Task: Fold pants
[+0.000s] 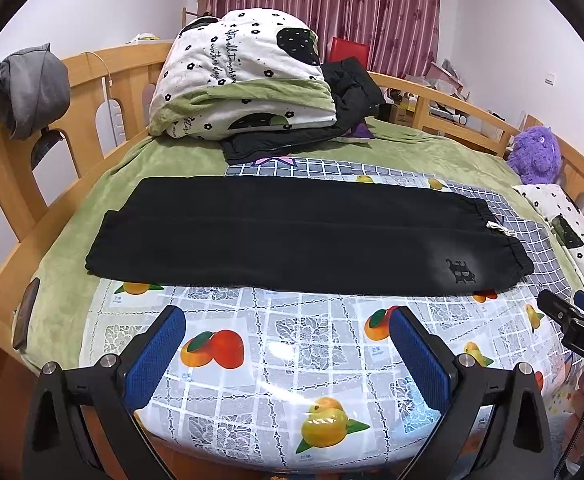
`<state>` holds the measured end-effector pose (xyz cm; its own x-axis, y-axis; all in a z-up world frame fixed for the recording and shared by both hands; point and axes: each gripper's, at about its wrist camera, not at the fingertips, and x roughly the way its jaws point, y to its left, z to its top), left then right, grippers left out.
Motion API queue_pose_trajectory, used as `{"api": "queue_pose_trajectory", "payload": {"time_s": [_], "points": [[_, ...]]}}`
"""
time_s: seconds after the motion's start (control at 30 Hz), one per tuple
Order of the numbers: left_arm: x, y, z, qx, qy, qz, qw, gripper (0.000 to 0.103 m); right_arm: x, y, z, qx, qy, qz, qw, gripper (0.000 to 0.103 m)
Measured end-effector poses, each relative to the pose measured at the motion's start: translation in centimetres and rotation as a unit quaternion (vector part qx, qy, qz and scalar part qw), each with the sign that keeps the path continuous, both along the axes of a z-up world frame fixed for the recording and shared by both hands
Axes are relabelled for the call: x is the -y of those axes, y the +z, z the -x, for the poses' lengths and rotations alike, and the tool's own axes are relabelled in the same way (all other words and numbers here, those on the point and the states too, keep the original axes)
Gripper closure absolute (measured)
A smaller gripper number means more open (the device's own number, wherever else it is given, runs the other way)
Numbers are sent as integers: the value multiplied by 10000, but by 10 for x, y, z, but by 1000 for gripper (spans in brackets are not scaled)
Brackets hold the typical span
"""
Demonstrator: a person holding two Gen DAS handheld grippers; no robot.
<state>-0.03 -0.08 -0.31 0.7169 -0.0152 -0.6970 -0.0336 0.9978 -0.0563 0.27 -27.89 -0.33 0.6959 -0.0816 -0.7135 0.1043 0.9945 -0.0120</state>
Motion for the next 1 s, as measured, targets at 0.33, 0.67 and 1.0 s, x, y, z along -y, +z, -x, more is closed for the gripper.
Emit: {"api": "queue_pose_trajectory", "payload": {"time_s": [0.33, 0.67, 1.0], "points": [[4, 5, 3, 290, -216, 252, 9990, 2, -2, 2, 3, 200, 285, -99, 9993, 1], [5, 4, -7, 420, -394, 704, 9959, 5, 0, 3, -8, 304, 232, -372, 9986, 1], [3, 27, -22, 897, -659, 644, 9917, 5, 25, 25, -24, 704, -71, -555, 9959, 1]]}}
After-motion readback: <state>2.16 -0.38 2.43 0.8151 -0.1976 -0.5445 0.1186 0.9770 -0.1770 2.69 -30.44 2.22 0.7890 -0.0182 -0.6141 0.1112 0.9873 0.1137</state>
